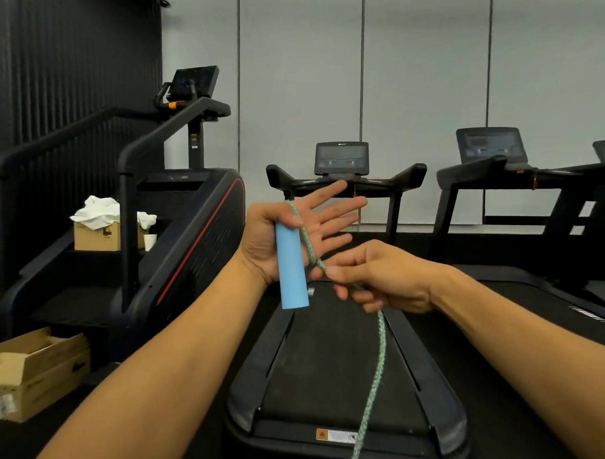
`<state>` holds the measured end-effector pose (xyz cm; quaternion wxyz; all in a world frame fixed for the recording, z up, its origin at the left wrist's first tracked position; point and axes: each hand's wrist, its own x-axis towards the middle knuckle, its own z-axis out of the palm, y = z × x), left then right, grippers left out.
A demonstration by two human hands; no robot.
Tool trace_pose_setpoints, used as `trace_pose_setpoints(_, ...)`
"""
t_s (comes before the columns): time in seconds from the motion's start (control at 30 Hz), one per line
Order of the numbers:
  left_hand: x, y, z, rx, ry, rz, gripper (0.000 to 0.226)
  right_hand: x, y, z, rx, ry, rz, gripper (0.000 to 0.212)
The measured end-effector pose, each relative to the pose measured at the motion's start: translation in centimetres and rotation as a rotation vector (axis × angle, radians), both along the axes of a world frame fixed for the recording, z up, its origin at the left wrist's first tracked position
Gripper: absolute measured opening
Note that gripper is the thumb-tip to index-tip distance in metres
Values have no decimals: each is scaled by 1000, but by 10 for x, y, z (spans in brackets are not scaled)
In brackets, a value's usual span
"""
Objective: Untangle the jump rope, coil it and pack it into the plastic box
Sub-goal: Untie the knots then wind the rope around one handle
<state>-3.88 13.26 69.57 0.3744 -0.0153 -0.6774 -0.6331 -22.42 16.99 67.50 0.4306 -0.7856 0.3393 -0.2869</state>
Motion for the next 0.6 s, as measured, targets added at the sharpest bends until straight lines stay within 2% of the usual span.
trace_pose_setpoints(0.07,1,0,-1,-9,-24,31,106,2,6,4,-42,92,-11,23)
trace_pose_setpoints(0.2,-1,3,-5,35,-69,-99,99,4,20,20,-254,299,-75,17)
trace_pose_setpoints(0.27,-6,4,-7,0,-135,-66,86,3,26,34,-337,365,-116,16)
trace_pose_setpoints(0.37,-12,4,-15,32,-202,-151,49,5,35,54,-431,440,-117,24)
trace_pose_setpoints(0.43,-12,2,-17,18,-246,-198,32,7,37,66,-554,490,-146,25)
trace_pose_setpoints(0.5,-13,2,-18,-38,-300,-151,38,7,35,76,-649,489,-185,24)
trace_pose_setpoints(0.6,-18,4,-17,24,-333,-194,70,6,30,83,-724,383,-214,21)
